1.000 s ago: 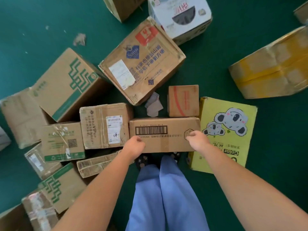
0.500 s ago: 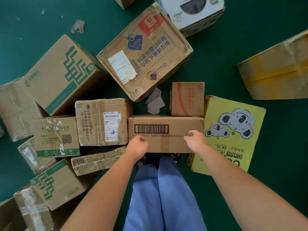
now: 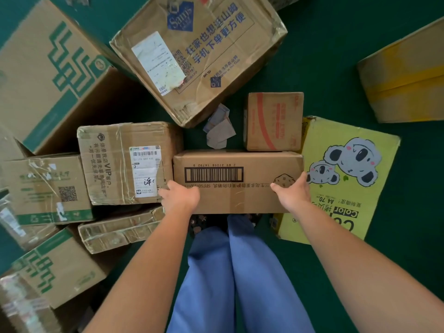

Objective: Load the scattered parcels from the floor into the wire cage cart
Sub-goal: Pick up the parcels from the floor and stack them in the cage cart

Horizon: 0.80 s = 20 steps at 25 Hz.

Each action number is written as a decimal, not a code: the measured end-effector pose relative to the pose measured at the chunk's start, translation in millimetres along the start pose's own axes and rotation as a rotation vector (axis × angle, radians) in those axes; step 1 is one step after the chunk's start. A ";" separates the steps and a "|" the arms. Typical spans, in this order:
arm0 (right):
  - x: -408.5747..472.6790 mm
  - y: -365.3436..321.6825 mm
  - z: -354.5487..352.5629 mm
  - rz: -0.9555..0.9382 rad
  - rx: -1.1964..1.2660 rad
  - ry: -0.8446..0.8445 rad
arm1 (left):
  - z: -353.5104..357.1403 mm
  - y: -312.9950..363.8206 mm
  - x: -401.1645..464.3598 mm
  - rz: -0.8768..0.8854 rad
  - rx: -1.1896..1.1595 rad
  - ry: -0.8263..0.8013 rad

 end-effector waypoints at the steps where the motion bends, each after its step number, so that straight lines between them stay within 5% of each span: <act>1: 2.1 2.2 1.8 0.004 -0.008 0.003 | -0.5 -0.4 2.2 -0.015 -0.003 0.017; 6: 11.6 2.6 11.1 0.060 -0.013 0.023 | -11.1 21.9 9.9 0.160 0.138 0.147; 13: 13.0 12.2 7.0 0.175 0.059 0.092 | 2.2 28.8 11.9 0.067 -0.120 0.083; 16: -3.6 24.2 -5.5 0.216 0.121 0.139 | -4.8 45.9 4.4 0.160 -0.239 0.044; 20: -50.8 29.6 -50.5 0.219 0.080 0.226 | -41.0 75.3 -50.0 0.298 -0.113 0.066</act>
Point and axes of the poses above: each hand's wrist, its own x-axis towards the middle knuckle, its own z-axis out of the palm, y = z × x, the point moved 7 cm from there along x, towards the middle knuckle, and after that the axes turned 1 degree about z, right-handed, at the moved point
